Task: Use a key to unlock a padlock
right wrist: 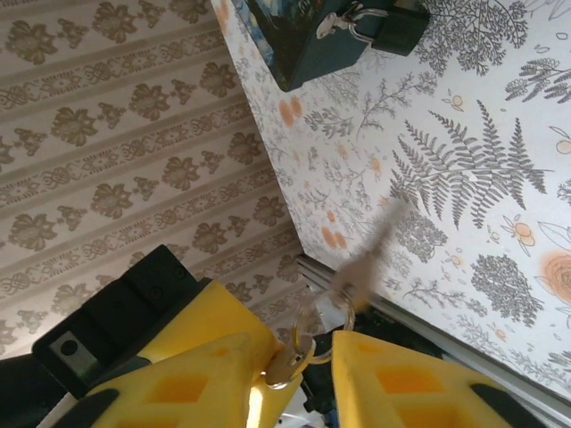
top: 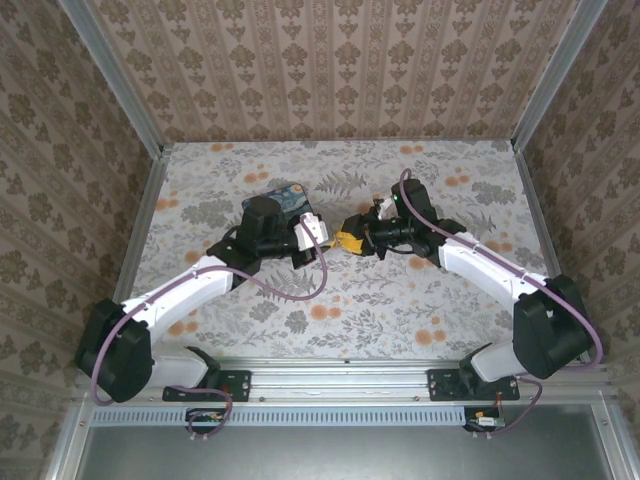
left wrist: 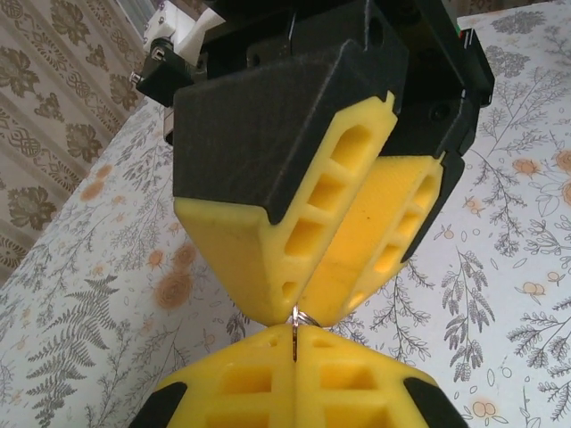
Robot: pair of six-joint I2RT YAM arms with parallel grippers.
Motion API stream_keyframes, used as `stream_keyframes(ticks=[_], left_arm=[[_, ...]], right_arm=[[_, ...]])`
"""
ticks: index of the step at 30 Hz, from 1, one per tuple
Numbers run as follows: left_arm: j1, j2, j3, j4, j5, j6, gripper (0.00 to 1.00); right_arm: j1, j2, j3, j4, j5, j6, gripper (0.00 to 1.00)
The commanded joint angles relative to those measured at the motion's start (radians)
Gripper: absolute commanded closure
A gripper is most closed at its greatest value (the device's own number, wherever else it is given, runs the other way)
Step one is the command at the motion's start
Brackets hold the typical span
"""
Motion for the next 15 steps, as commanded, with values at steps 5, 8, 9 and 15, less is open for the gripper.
stream_keyframes(ticks=[5,8,9,15], left_arm=[[-0.009,-0.03,-0.005,0.053,0.01,0.009,1.0],[-0.007,-0.028,-0.015,0.075,0.006,-0.009,1.0],[-0.009,-0.026,-0.018,0.084,-0.004,-0.024,1.0],[0.02,-0.004,-0.01,0.055,-0.059,-0.228,0.73]], right_arm=[[0.013,0.016,-0.039,0.132,-0.023,0.113,0.87],[0.016,0.016,-0.045,0.144,-0.019,0.118,0.97],[0.016,0.016,-0.049,0.151,-0.016,0.122,0.99],[0.009,-0.031,-0.103,0.22,0.06,0.148,1.0]])
